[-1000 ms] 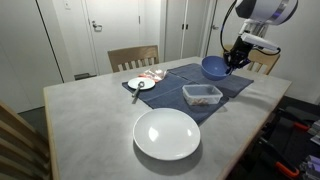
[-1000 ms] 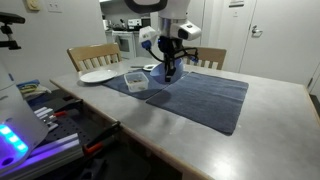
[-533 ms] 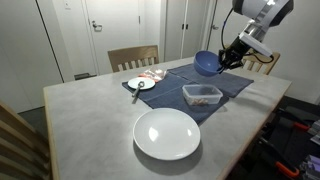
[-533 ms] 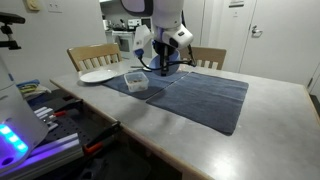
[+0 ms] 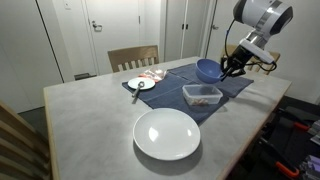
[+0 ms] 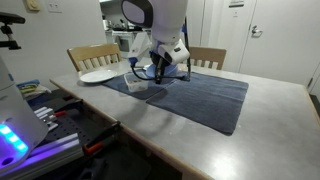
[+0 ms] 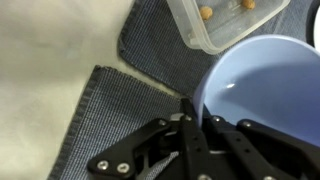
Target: Pour the contents in the blue bowl into the clear bowl
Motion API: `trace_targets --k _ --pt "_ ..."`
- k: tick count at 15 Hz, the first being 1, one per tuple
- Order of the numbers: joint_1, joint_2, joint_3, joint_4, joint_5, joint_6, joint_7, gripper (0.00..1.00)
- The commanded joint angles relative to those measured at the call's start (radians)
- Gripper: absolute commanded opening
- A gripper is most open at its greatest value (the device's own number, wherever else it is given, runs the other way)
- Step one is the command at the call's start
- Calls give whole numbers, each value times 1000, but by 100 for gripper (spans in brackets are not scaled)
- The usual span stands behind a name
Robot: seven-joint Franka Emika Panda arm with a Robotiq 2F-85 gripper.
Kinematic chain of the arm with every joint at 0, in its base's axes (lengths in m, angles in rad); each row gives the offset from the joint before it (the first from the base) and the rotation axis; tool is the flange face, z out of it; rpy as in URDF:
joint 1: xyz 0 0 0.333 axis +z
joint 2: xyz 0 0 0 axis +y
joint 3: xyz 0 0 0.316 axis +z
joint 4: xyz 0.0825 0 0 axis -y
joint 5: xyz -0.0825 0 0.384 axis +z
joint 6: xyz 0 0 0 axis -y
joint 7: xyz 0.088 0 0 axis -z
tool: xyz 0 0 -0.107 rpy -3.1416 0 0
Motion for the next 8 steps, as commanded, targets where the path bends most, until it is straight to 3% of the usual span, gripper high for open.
trace_targets --k 1,6,7,8 --pt "28 23 -38 5 -4 1 79 2" --pt "61 35 -45 5 -49 29 143 2" --pt "71 25 -48 -4 -86 43 163 6" --pt "89 2 -59 -27 -162 67 229 32"
